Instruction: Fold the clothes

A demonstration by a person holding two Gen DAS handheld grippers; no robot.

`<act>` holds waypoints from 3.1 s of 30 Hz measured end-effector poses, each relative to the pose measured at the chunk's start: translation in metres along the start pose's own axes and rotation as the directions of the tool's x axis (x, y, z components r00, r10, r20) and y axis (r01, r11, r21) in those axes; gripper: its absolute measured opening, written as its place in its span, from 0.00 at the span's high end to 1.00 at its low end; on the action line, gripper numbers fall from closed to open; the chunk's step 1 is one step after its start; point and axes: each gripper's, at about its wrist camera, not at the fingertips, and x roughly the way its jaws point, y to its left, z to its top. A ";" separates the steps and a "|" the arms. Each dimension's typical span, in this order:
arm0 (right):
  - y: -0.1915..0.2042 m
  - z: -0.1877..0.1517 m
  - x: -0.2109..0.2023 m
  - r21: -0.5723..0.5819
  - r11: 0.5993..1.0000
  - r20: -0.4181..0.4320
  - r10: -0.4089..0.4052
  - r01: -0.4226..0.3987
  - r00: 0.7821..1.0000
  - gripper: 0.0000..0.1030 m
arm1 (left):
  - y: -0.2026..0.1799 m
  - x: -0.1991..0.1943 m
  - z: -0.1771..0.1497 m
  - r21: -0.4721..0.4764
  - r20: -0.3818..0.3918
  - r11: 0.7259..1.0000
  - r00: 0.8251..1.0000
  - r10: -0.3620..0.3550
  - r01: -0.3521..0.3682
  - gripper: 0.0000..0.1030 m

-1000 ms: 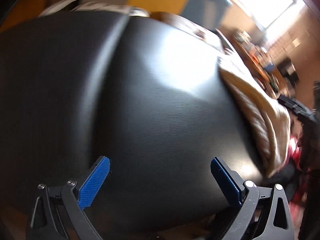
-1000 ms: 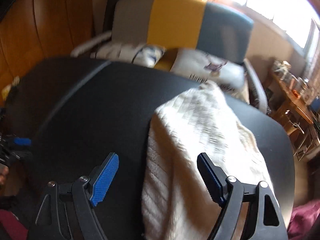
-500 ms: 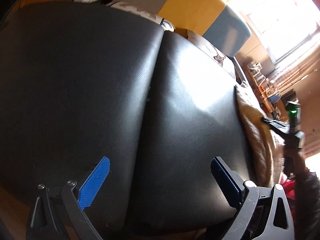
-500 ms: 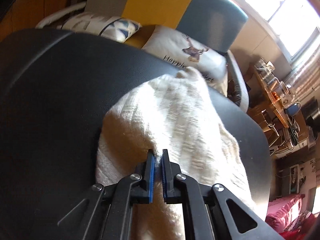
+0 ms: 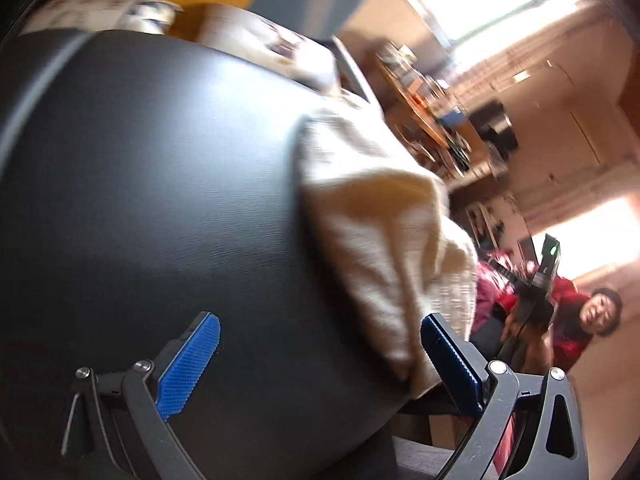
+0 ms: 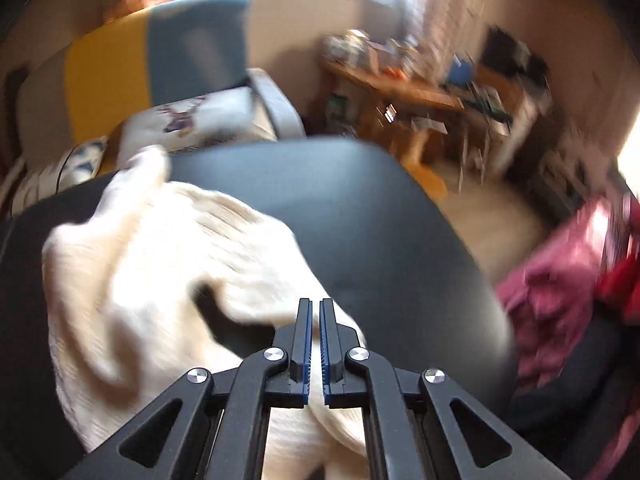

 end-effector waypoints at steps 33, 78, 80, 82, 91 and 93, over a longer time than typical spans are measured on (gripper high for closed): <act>0.034 -0.029 0.046 -0.295 0.915 -0.044 -0.302 0.277 0.952 0.96 | -0.011 0.010 -0.035 -0.046 -0.016 0.999 1.000 -0.011 0.011 0.01; -0.008 -0.090 0.050 -0.072 0.992 -0.041 -0.107 0.104 0.993 0.82 | -0.231 0.083 0.016 0.223 -0.105 0.939 0.964 -0.245 0.262 0.89; -0.019 -0.093 0.050 0.000 0.996 -0.038 -0.089 0.089 0.995 0.76 | -0.245 0.096 -0.018 0.296 -0.204 0.916 0.954 -0.218 0.273 0.89; -0.031 -0.095 0.051 0.064 0.996 -0.044 -0.065 0.067 0.997 0.71 | -0.245 0.115 -0.052 0.320 -0.293 0.903 0.936 -0.195 0.288 0.88; -0.050 -0.083 0.051 0.134 0.990 -0.129 -0.028 0.046 0.991 0.53 | -0.167 0.096 -0.062 0.144 -0.267 0.955 0.939 -0.216 0.261 0.62; -0.048 -0.079 0.038 0.116 0.991 -0.103 -0.060 0.072 0.993 0.53 | -0.141 0.087 -0.054 0.093 -0.231 0.968 0.951 -0.207 0.233 0.56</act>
